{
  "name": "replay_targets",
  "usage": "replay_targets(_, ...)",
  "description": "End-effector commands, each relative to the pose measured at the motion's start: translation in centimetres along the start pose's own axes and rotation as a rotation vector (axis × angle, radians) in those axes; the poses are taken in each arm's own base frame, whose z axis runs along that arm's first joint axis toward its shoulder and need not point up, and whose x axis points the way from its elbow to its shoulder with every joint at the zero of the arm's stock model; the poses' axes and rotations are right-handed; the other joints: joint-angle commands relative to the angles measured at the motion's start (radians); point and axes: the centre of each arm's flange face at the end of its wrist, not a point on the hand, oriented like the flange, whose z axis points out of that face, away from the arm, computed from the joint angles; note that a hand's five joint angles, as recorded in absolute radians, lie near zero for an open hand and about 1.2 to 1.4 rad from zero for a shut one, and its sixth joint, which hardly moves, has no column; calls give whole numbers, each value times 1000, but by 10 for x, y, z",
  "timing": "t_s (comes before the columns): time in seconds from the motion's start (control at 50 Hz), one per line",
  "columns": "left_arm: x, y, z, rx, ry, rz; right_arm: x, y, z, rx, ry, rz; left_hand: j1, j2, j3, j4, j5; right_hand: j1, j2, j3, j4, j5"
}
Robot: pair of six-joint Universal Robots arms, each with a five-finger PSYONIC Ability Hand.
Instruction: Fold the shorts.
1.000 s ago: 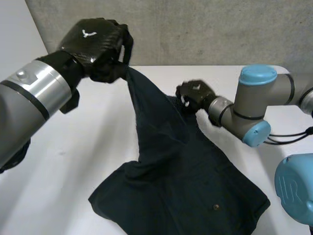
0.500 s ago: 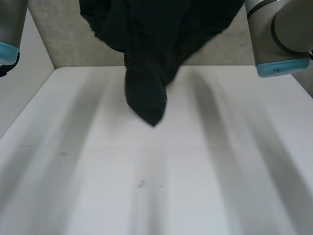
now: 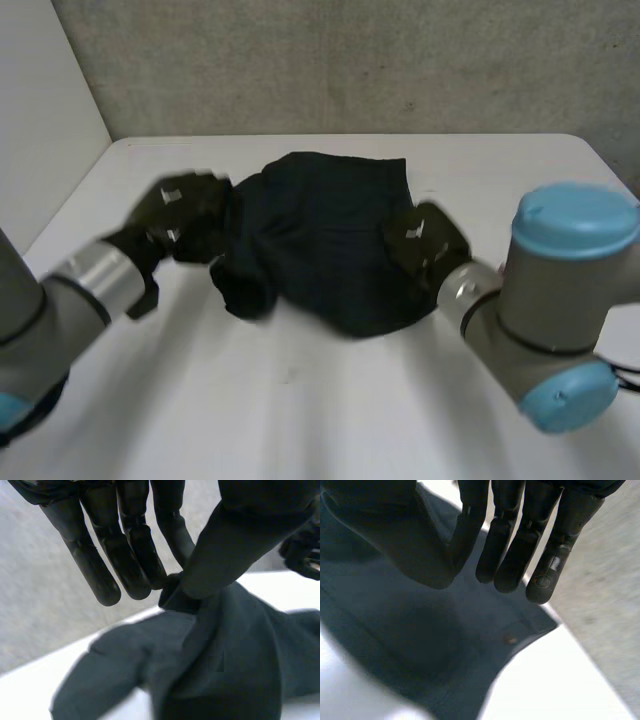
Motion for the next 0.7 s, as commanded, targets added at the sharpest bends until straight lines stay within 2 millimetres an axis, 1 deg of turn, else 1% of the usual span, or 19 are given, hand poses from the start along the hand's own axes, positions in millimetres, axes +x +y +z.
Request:
replay_targets(0.02, 4, 23, -13, -78, 6, 116, -27, 20, -11, -52, -90, 21, 19, -58, -54, -57, -10, 394, 217, 212, 205, 233)
replay_targets(0.04, 4, 21, -17, -85, 4, 154, -28, 22, -11, -56, -92, 27, -202, -279, -276, -278, -231, 394, 217, 212, 205, 233)
replay_targets(0.06, 5, 19, -20, -87, 2, 173, -28, 23, -12, -61, -93, 34, -347, -424, -420, -423, -376, 394, 217, 212, 205, 233)
replay_targets(0.1, 5, 15, -25, -92, -3, 205, -28, 27, -13, -76, -93, 65, -550, -627, -623, -626, -579, 394, 217, 212, 205, 233)
replay_targets(0.18, 3, -2, -35, -72, -34, 243, -28, 29, -16, -83, -89, 122, -616, -693, -689, -691, -645, 394, 217, 212, 205, 233)
replay_targets(0.24, 6, -11, -39, -52, -45, 240, -25, 25, -18, -68, -77, 155, -630, -707, -703, -706, -659, 394, 217, 212, 205, 233)
replay_targets(0.26, 7, -16, -42, -36, -57, 230, -23, 22, -21, -56, -68, 169, -639, -716, -712, -715, -668, 276, 99, 93, 87, 115)
replay_targets(0.28, 8, -18, -42, -30, -65, 220, -21, 20, -21, -44, -60, 173, -639, -716, -712, -715, -668, 86, -91, -97, -103, -75)
replay_targets(0.3, 9, -20, -43, -24, -72, 207, -20, 18, -21, -36, -56, 176, -639, -716, -712, -715, -668, -53, -229, -235, -242, -214)
replay_targets(0.32, 10, -22, -44, -17, -78, 189, -16, 17, -20, -27, -43, 178, -639, -716, -712, -715, -668, -258, -434, -440, -447, -418)
replay_targets(0.38, 13, -30, -44, 10, -118, 86, -4, 20, -16, -25, -8, 183, -633, -710, -706, -709, -662, -406, -583, -589, -595, -567)
replay_targets(0.4, 13, -30, -44, 13, -132, 62, 7, 24, -13, -31, 20, 189, -633, -710, -706, -709, -662, -456, -632, -638, -645, -617)
replay_targets(0.42, 13, -30, -44, 15, -160, 19, 11, 26, -12, -34, 30, 190, -627, -704, -701, -703, -656, -482, -659, -665, -672, -643)
replay_targets(0.48, 13, -24, -40, -8, -196, -16, 21, 30, -10, -44, 55, 197, -630, -707, -703, -706, -659, -626, -803, -808, -815, -787)
replay_targets(0.5, 14, -15, -36, -45, -211, -21, 22, 31, -10, -48, 56, 198, -630, -707, -703, -706, -659, -656, -832, -838, -845, -816)
replay_targets(0.54, 16, -7, -33, -81, -226, -23, 22, 33, -9, -56, 55, 199, -627, -704, -701, -703, -656, -694, -871, -876, -883, -855)
replay_targets(0.58, 20, 5, -33, -139, -256, -18, 22, 35, -8, -65, 56, 201, -624, -702, -698, -700, -653, -703, -880, -885, -892, -864)
replay_targets(0.7, 28, 28, -41, -247, -322, 21, 22, 35, -7, -64, 50, 183, -592, -669, -665, -668, -621, -653, -830, -836, -842, -814)
